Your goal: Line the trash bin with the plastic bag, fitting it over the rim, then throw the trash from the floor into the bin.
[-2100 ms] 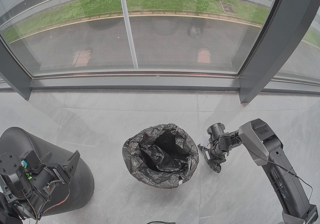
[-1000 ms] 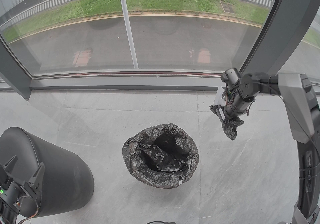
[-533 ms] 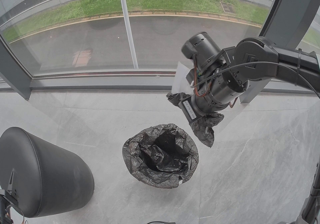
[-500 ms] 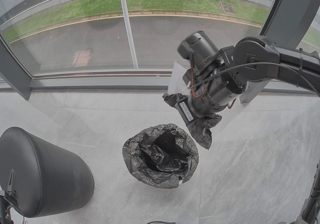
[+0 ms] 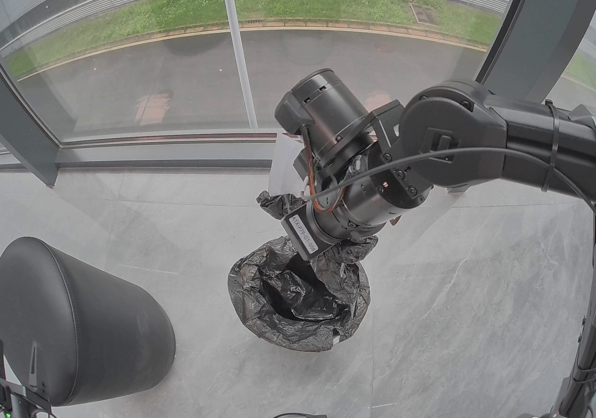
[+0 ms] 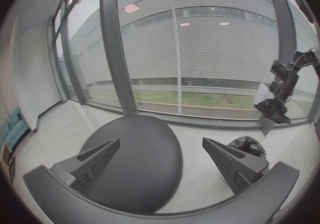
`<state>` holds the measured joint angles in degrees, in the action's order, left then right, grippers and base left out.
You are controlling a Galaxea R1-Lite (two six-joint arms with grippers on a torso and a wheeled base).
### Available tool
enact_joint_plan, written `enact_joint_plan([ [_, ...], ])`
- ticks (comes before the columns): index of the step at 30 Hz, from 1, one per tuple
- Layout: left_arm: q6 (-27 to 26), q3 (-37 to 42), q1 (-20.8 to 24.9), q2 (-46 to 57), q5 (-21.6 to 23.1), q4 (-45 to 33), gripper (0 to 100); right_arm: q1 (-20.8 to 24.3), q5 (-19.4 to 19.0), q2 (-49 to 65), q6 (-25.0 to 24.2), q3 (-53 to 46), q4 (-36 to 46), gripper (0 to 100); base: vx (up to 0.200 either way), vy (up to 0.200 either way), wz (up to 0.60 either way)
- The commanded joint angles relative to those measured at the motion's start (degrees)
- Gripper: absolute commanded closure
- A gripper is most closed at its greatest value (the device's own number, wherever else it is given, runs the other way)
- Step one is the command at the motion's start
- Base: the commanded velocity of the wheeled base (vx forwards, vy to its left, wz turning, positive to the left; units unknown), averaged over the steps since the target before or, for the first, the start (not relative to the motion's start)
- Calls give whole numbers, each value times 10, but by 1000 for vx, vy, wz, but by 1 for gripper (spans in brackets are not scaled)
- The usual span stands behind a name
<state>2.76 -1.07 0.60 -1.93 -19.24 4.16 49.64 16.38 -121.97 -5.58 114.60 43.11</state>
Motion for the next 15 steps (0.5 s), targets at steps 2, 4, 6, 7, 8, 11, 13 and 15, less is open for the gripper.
enact_joint_plan([
  [2,-3,9,-1,14,114,-16,0,7,1,-21,0,0,-2,100,0,0,0],
  [4,-2,5,2,3,138,-33,0,7,3,-34,0,0,-2,100,0,0,0],
  [6,-3,-2,3,0,149,-44,0,9,19,-48,0,0,-2,100,0,0,0],
  [7,-3,-2,3,0,157,-44,0,10,27,-55,0,0,-2,100,0,0,0],
  [8,-3,-2,3,0,165,-44,0,14,32,-63,0,0,-3,100,0,0,0],
  [11,-4,3,3,3,170,-34,0,26,36,-90,-1,0,-8,100,0,0,0],
  [13,-8,7,0,10,170,-20,0,31,37,-110,-1,0,-10,100,0,0,0],
  [15,-23,10,0,12,174,-12,0,36,37,-127,-1,0,-10,100,0,0,0],
])
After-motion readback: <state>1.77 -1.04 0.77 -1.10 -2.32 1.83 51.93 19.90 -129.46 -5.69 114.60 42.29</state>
